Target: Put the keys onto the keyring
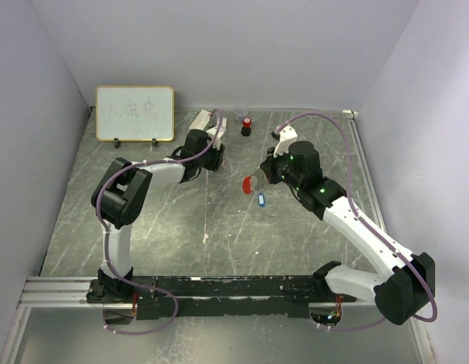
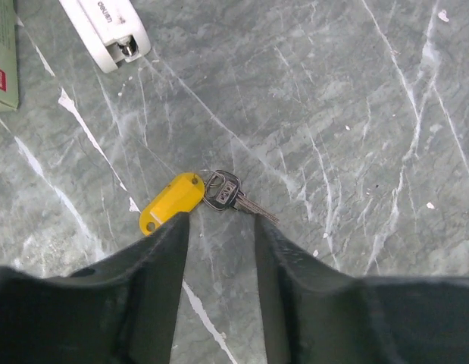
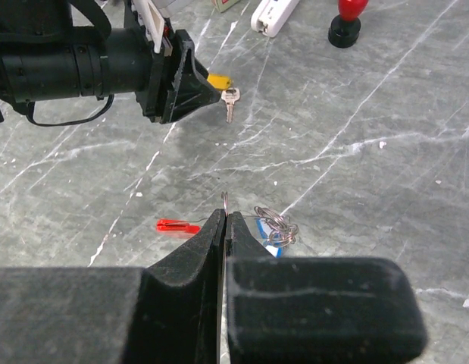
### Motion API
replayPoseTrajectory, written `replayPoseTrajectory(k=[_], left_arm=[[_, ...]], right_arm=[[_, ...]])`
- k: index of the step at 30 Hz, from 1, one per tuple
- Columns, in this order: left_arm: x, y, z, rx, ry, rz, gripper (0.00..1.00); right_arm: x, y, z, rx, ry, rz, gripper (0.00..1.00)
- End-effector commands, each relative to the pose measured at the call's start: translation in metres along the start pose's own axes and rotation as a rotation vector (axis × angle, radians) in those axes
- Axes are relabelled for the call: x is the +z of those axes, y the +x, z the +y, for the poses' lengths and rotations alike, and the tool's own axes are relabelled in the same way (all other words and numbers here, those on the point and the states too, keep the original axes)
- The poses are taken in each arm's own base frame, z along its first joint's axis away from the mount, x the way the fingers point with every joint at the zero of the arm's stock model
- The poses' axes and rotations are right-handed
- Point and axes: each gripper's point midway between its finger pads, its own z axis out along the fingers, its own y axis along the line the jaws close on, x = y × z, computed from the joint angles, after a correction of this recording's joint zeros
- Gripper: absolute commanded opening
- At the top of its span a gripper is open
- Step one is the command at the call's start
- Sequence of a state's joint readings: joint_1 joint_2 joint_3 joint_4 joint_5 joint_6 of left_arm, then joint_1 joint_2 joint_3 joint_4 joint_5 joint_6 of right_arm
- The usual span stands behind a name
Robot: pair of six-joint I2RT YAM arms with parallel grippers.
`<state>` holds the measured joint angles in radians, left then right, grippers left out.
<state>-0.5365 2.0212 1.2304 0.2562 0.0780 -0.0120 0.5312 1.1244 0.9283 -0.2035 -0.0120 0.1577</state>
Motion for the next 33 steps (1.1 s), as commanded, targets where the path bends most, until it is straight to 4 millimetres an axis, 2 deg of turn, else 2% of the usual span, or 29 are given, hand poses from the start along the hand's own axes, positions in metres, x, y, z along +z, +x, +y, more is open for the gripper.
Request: replayPoseTrajectory(k=[1, 4, 14, 24, 33], left_arm=[[-0.004, -0.019, 0.000, -0.008, -0.024, -0.044, 0.54], [-0.002, -0.023, -0.002, -0.015, -0.038, -0.050, 0.58], [0.017, -0.023, -0.003, -0.092, -0.208, -0.040, 0.58], [0.029, -0.008, 0.007, -0.131, -0.345, -0.009, 0.58], [0.032, -0.001, 0.011, -0.134, -0.371, -0.011, 0.58]], right_arm=[[-0.002, -0.014, 0.001, 0.006, -0.009, -0.052, 0.00], [-0.003, -0.014, 0.001, 0.004, -0.009, -0.052, 0.00], [-0.004, -0.016, 0.001, 0.000, -0.009, -0.058, 0.00], [-0.006, -0.017, -0.001, -0.004, -0.002, -0.063, 0.00], [-0.004, -0.016, 0.000, -0.002, -0.005, -0.058, 0.00]])
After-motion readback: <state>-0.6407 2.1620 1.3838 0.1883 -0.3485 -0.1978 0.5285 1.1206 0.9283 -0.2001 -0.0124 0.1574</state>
